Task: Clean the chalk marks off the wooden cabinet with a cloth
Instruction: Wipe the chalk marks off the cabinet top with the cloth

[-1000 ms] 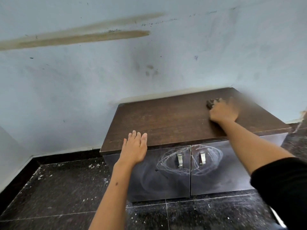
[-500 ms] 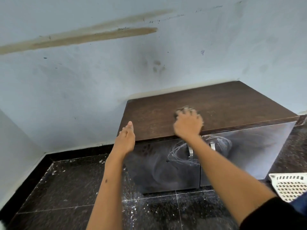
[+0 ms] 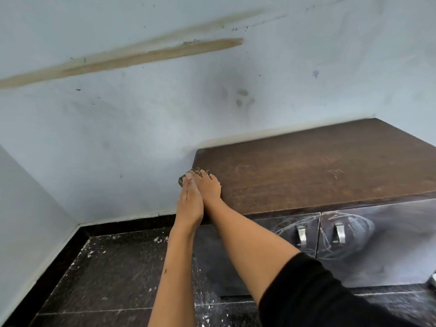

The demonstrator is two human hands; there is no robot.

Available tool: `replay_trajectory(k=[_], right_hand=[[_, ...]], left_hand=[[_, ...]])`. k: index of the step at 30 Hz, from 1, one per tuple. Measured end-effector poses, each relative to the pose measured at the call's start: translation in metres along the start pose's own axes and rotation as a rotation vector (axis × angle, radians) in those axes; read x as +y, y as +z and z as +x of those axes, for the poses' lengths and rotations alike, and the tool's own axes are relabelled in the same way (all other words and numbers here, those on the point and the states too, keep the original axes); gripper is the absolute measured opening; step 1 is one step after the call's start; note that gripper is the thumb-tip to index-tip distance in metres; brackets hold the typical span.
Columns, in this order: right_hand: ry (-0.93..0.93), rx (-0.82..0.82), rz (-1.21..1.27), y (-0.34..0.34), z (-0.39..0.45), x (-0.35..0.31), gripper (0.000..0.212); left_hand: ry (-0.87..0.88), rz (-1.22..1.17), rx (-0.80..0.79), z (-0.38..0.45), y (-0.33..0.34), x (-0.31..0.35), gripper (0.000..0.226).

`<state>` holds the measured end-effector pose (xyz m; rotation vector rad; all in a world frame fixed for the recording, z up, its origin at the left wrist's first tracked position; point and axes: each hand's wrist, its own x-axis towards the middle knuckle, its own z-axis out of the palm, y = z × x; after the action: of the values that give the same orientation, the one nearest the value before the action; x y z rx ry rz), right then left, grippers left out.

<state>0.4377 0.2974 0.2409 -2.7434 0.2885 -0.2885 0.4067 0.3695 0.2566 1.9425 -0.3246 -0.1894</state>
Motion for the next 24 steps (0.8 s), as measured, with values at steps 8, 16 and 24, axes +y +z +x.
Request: replay_trajectory(k=[8, 16, 24], right_hand=[[0.058, -0.04, -0.097, 0.01, 0.1, 0.038, 0.047], [0.202, 0.032, -0.167, -0.037, 0.109, 0.137, 0.046], [0.506, 0.129, -0.25, -0.119, 0.037, 0.292, 0.045]], left_hand=[[0.005, 0.017, -0.075, 0.029, 0.028, -0.013, 0.065], [0.079, 0.552, -0.167, 0.029, 0.072, -0.008, 0.058], [0.137, 0.887, -0.109, 0.015, 0.076, -0.011, 0.061]])
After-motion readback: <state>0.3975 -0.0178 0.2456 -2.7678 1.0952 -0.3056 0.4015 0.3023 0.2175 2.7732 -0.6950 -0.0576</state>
